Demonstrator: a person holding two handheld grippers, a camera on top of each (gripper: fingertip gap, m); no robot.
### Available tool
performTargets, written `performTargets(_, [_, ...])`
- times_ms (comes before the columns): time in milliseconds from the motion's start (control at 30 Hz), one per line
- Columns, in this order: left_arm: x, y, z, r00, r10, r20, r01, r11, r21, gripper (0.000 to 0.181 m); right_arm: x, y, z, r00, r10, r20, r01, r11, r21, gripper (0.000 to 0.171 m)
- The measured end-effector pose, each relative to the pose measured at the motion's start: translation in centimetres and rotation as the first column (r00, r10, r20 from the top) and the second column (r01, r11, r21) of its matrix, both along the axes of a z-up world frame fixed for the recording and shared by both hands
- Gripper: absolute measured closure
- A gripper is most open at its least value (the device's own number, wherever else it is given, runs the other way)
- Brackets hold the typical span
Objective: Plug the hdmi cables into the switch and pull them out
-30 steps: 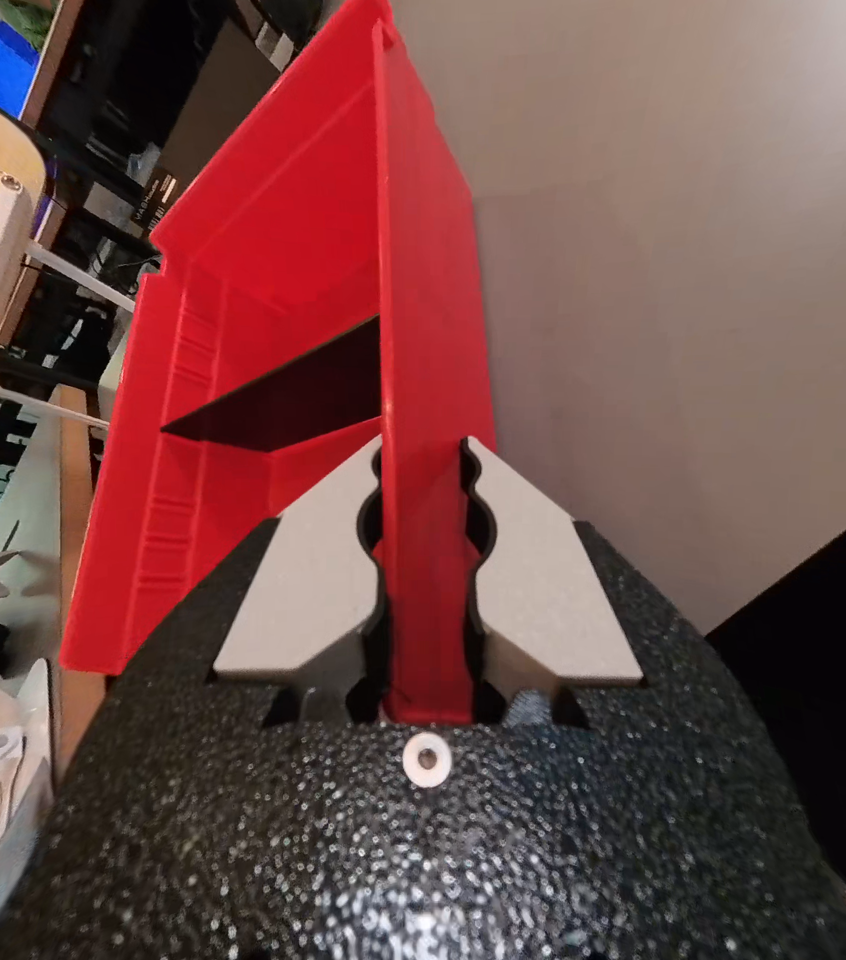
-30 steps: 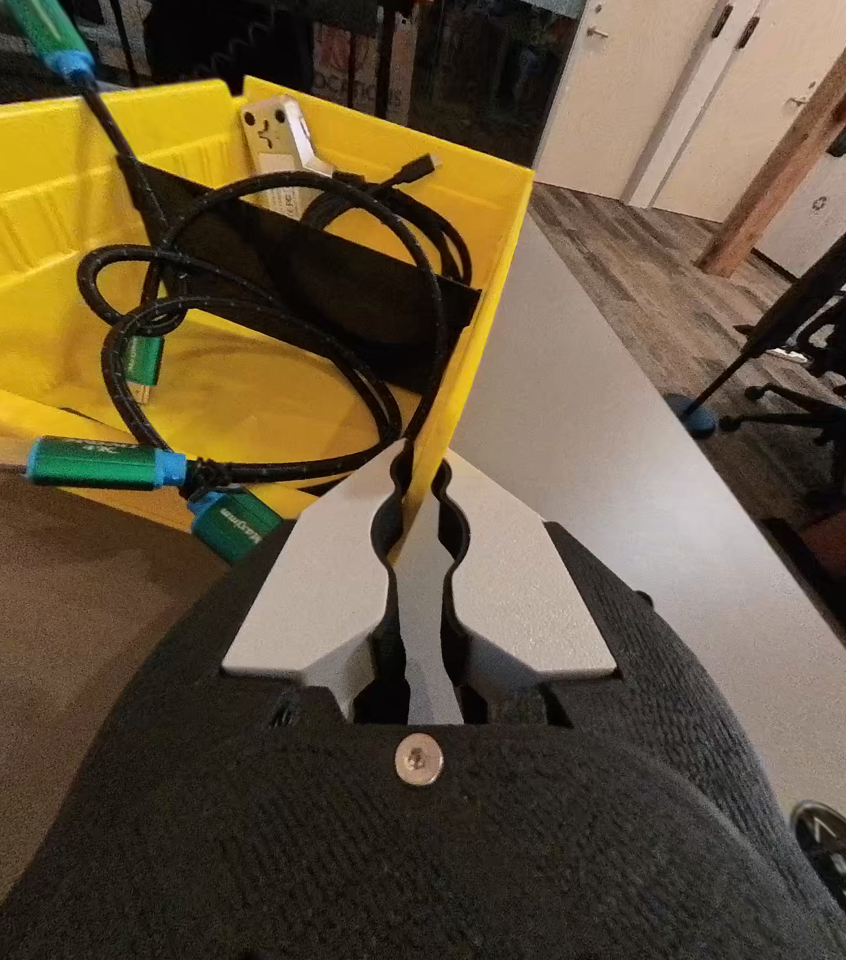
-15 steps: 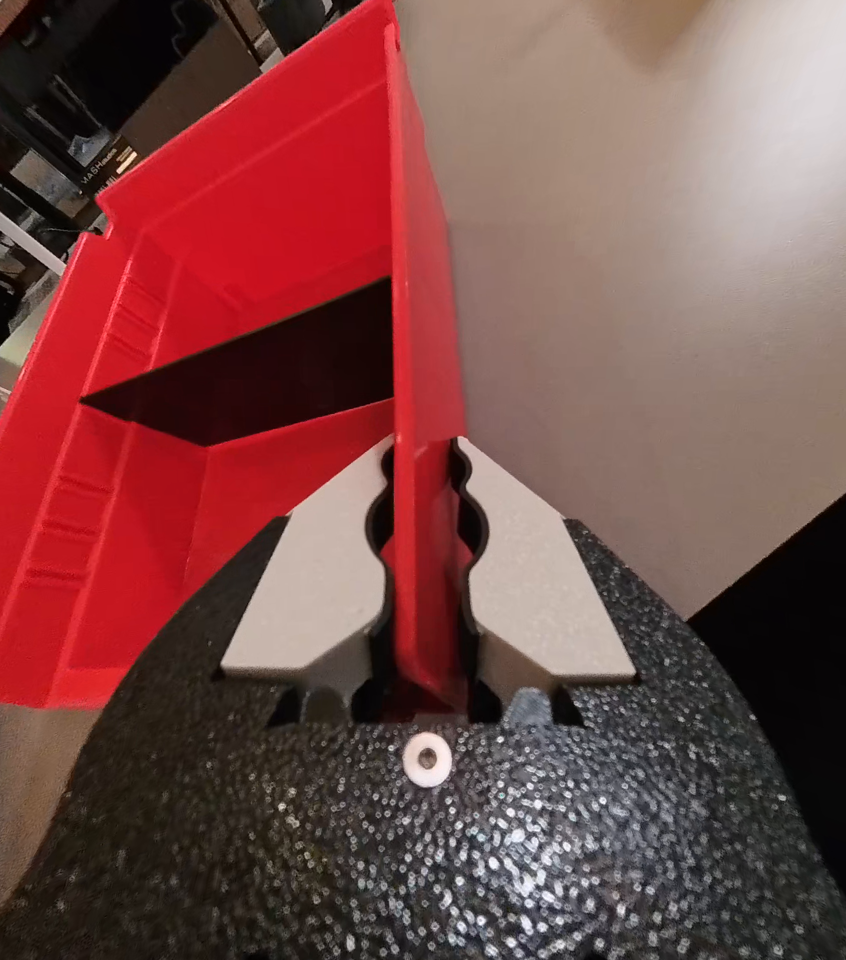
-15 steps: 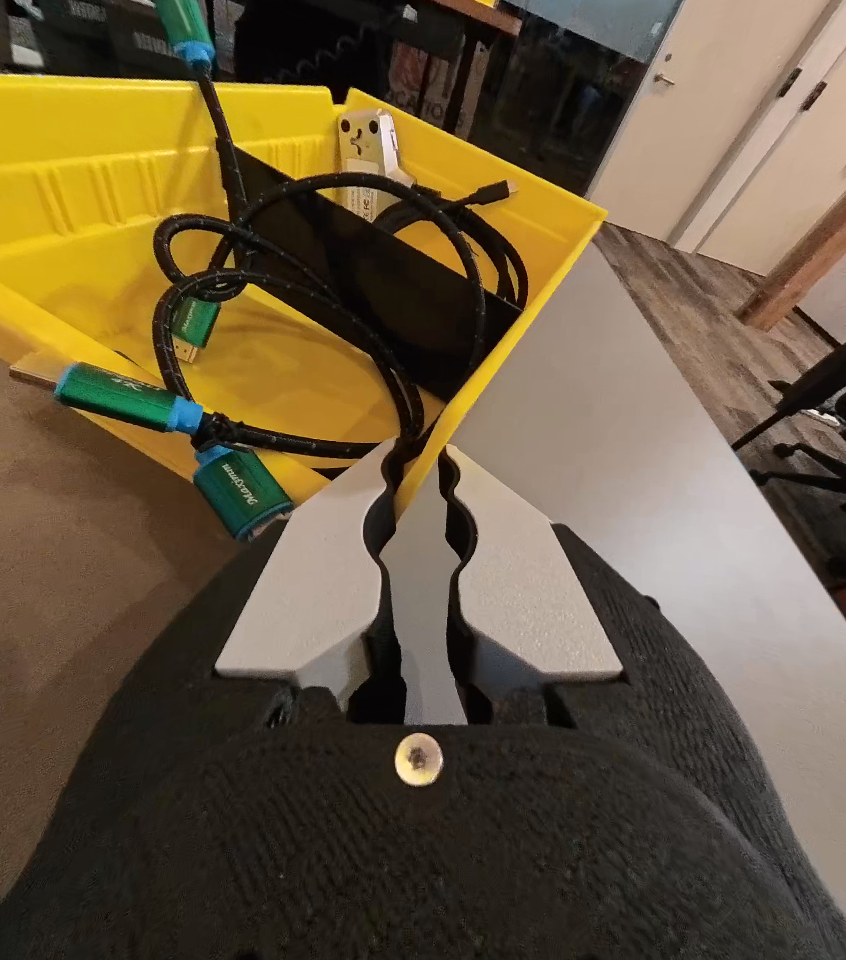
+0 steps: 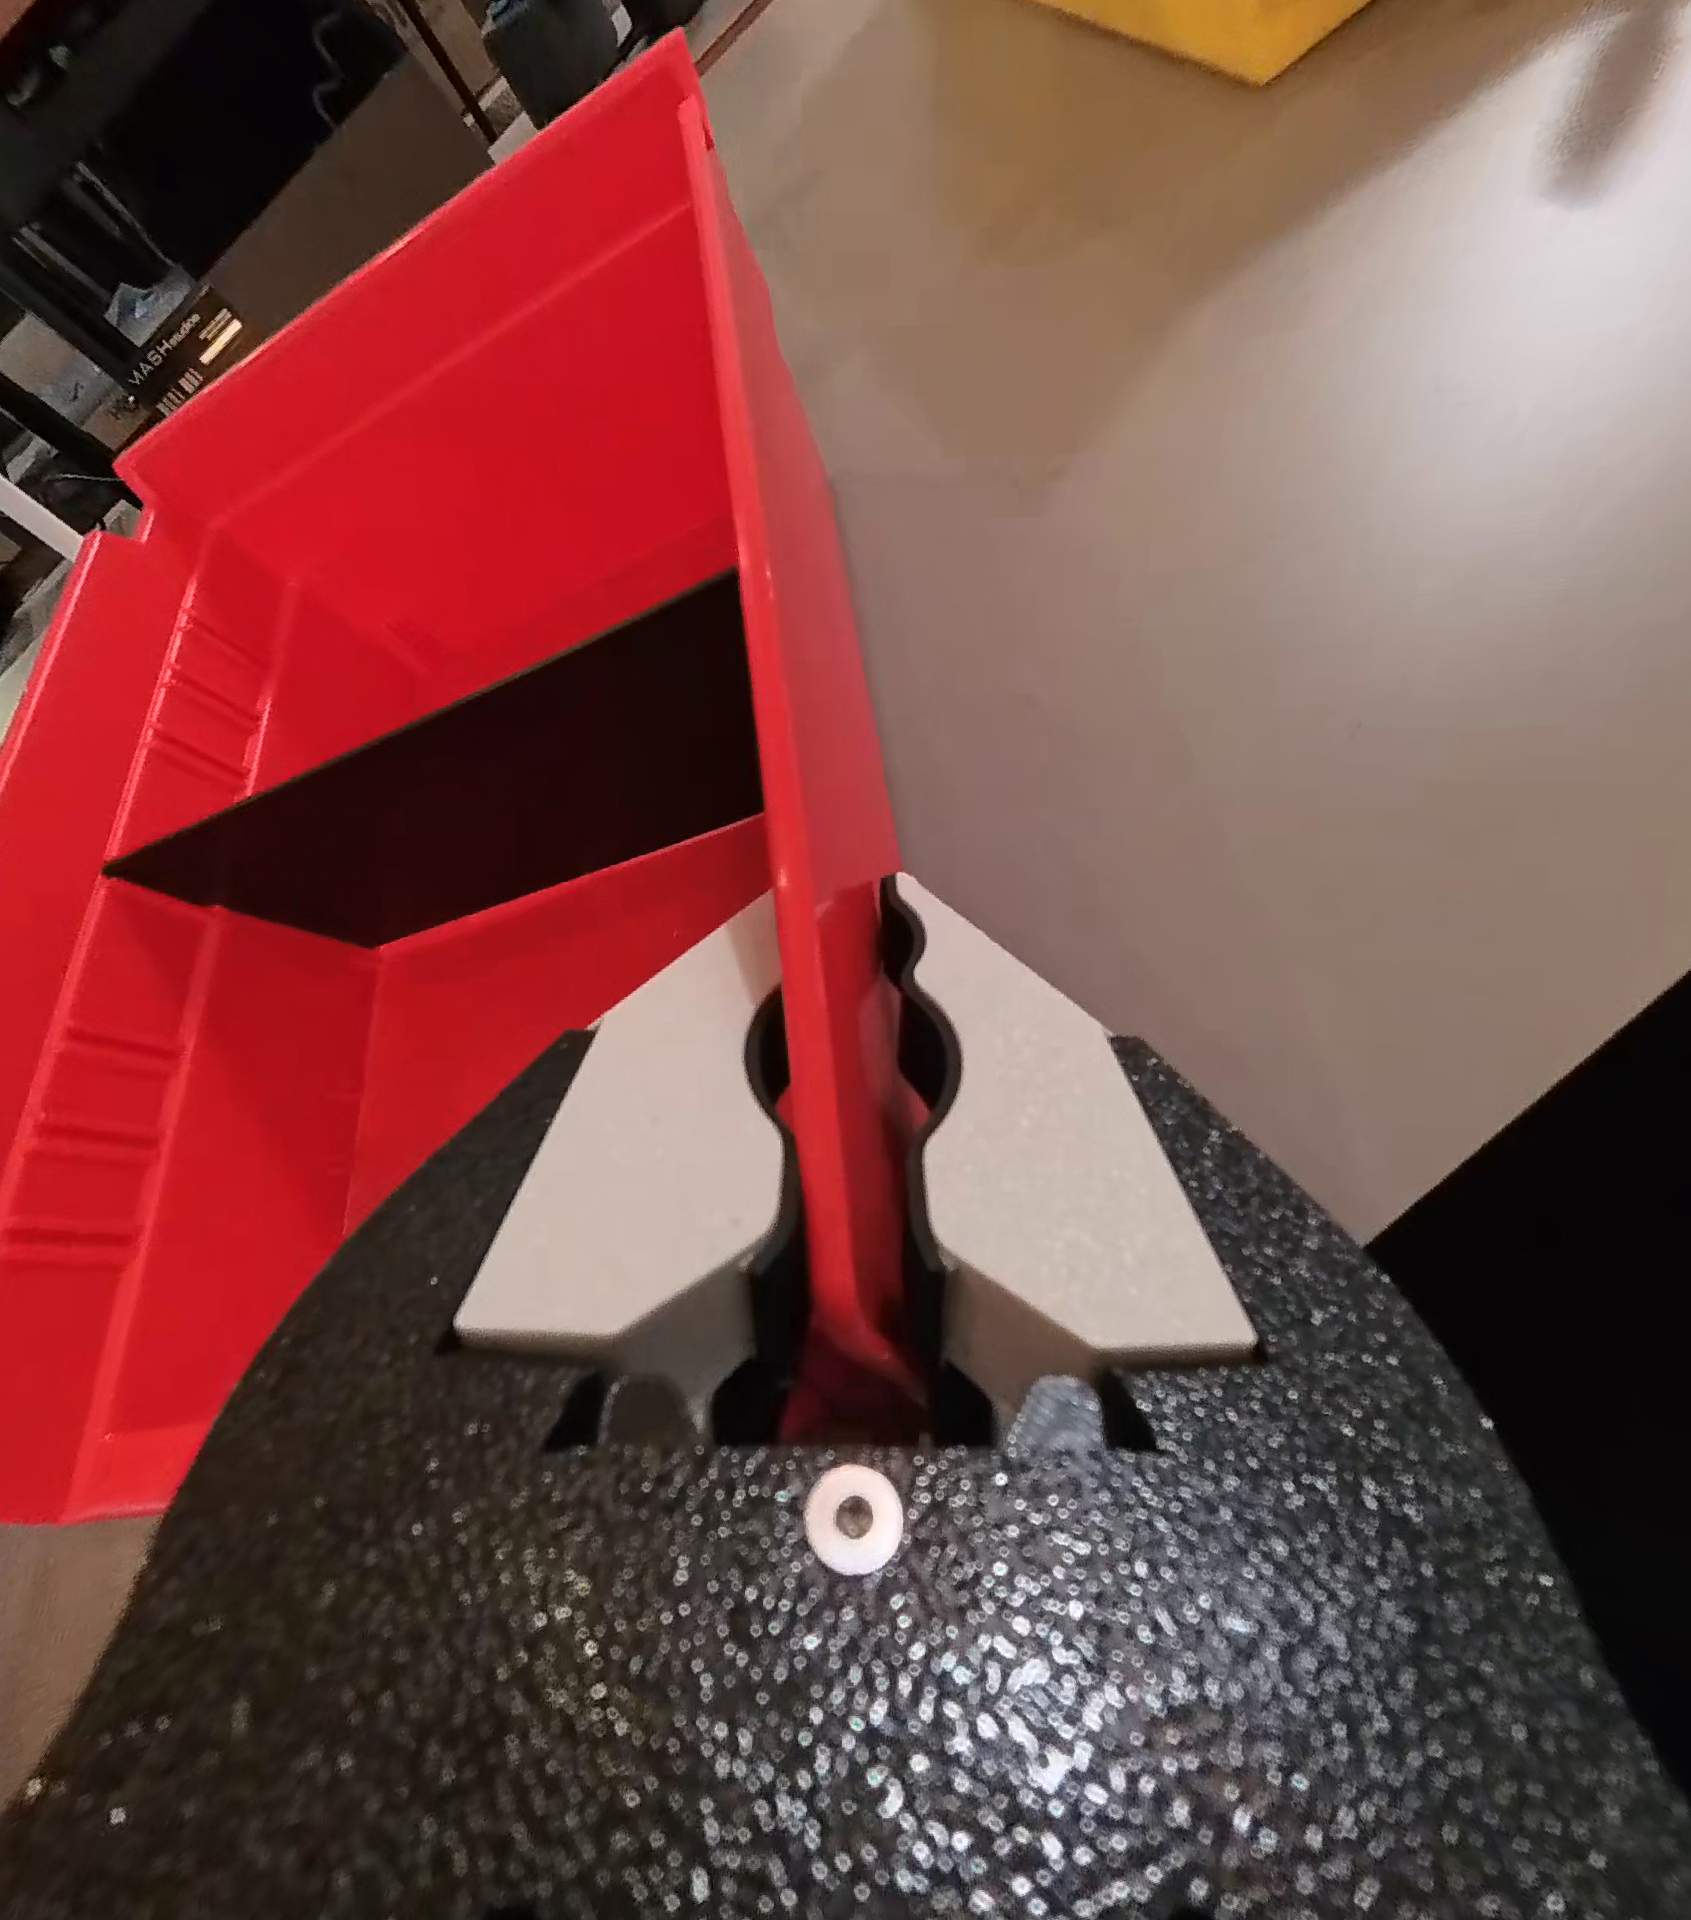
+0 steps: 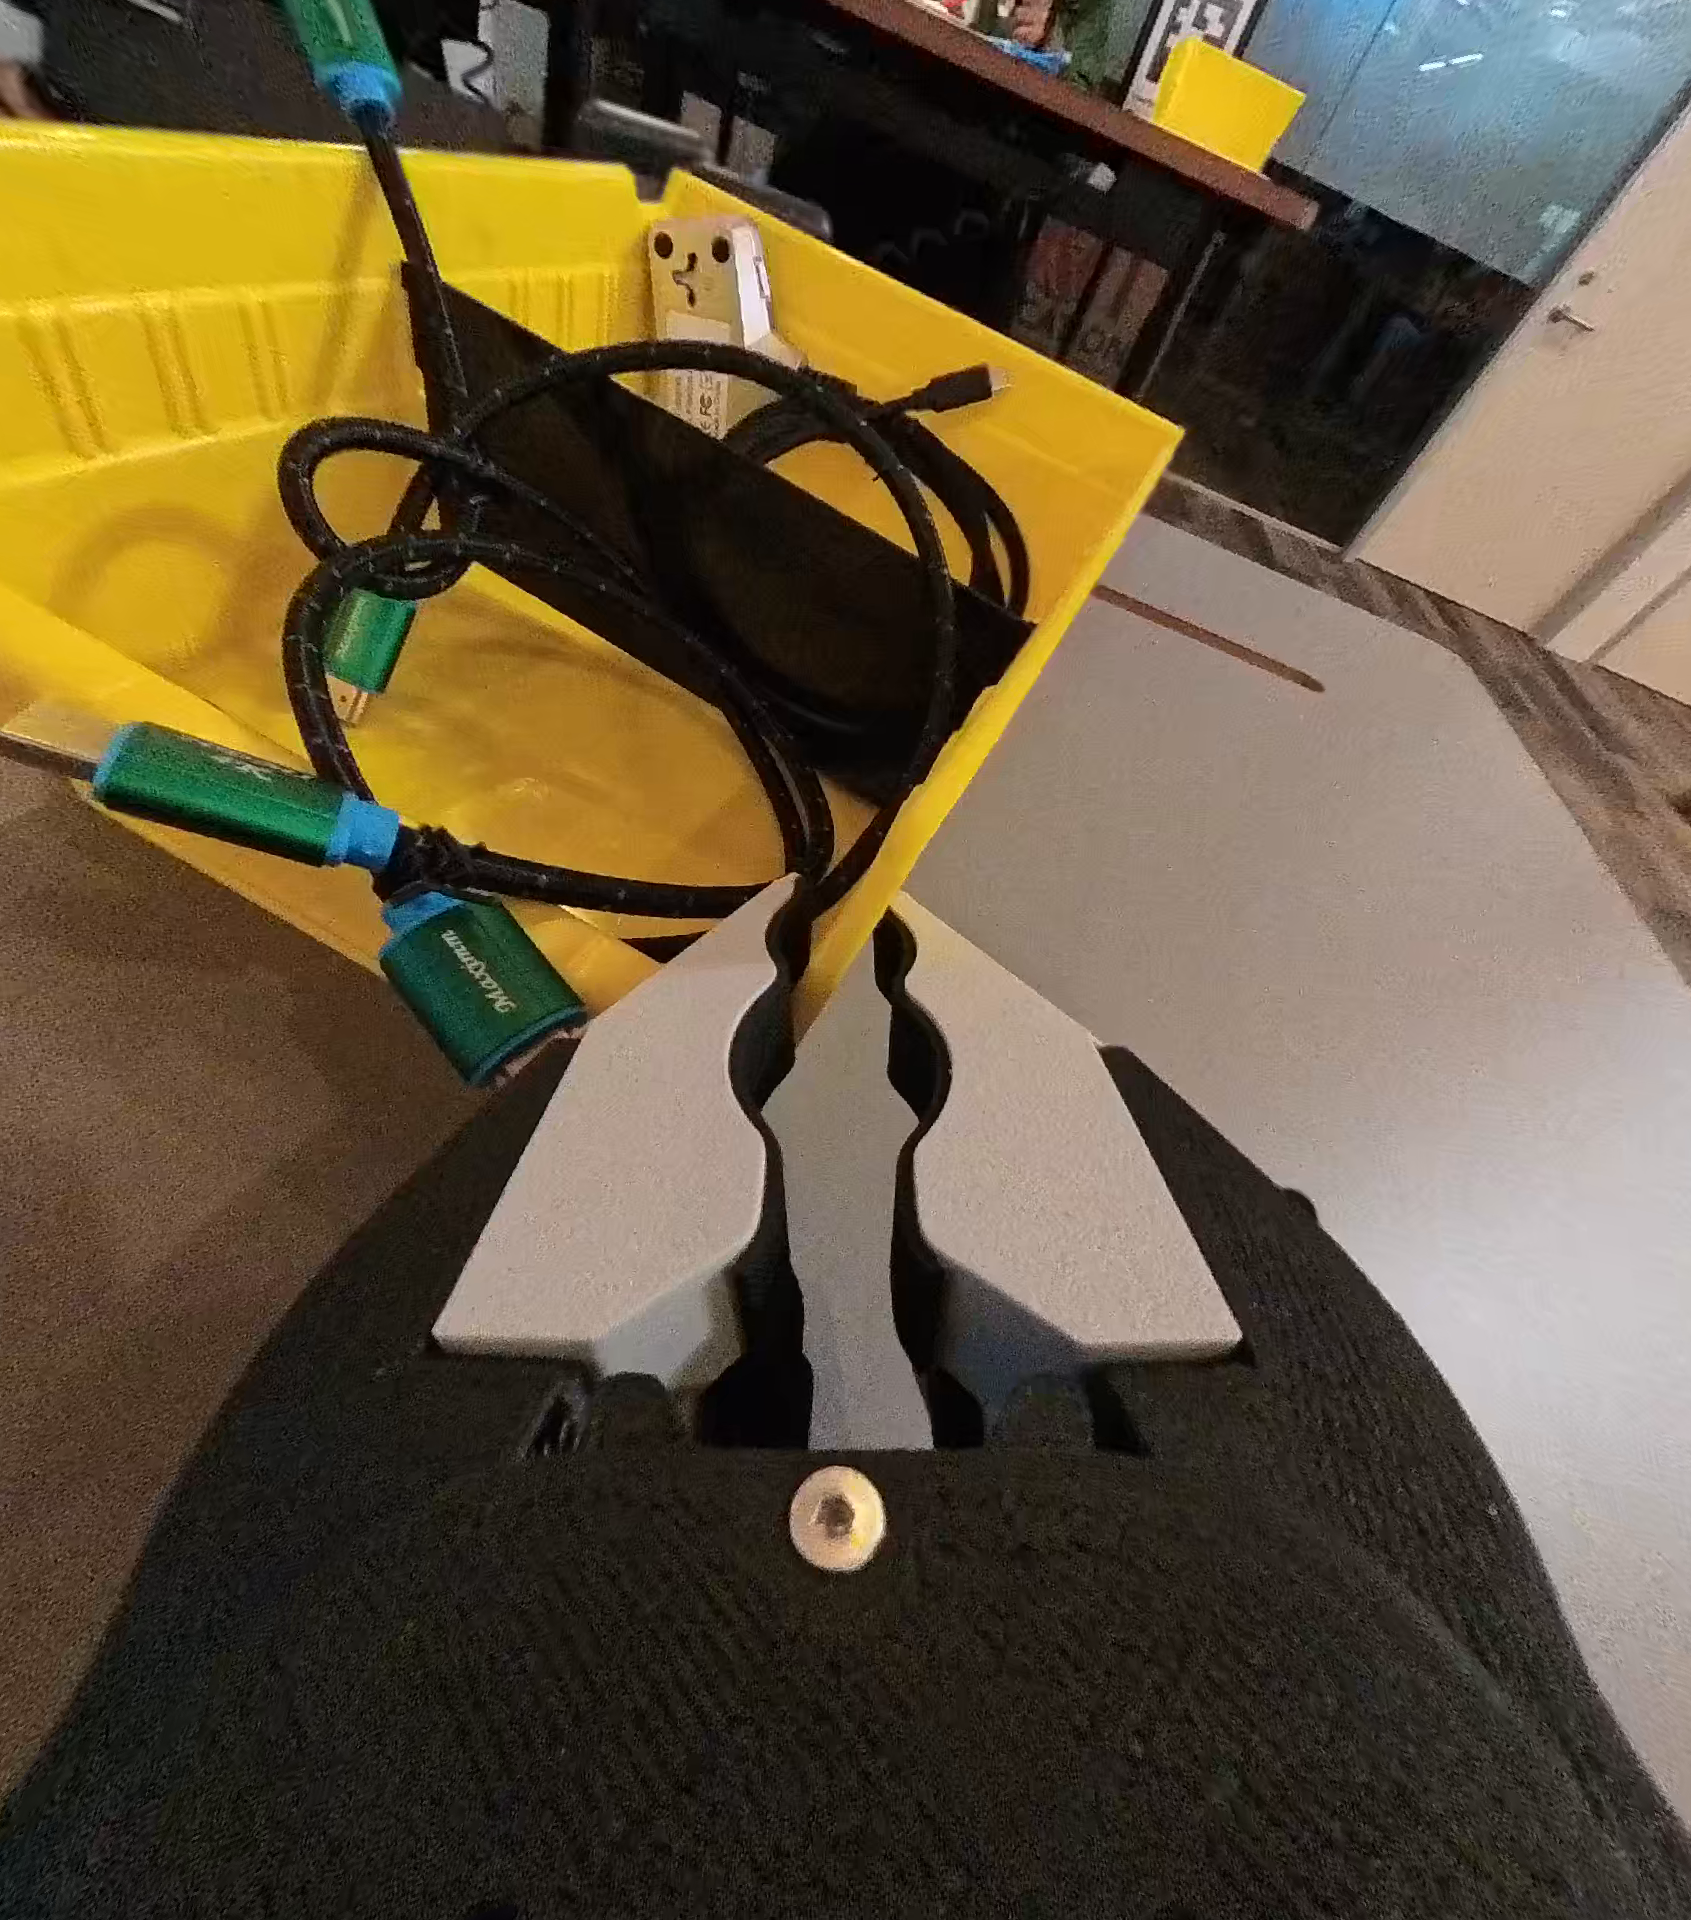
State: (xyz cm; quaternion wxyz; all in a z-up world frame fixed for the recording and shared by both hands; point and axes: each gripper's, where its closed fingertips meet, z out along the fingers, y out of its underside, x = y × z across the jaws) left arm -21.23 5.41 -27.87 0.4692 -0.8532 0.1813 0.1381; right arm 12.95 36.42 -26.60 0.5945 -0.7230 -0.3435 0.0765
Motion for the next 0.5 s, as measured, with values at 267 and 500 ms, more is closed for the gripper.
performTargets(267, [0.0, 0.0, 0.0, 1.000, 0.001, 0.013, -0.001, 1.000, 0.001, 0.173, -8.6, -2.8, -0.1, 0.981, 0.161, 0.113, -0.172, 0.981, 0.094, 0.155])
performTargets(500, [0.0, -0.3, 0.0, 0.999, -0.014, 0.032, 0.014, 1.000, 0.006, 0.174, -8.8, -3.5, 3.1, 0.977, 0.211, 0.017, -0.209, 0.944, 0.255, 0.121])
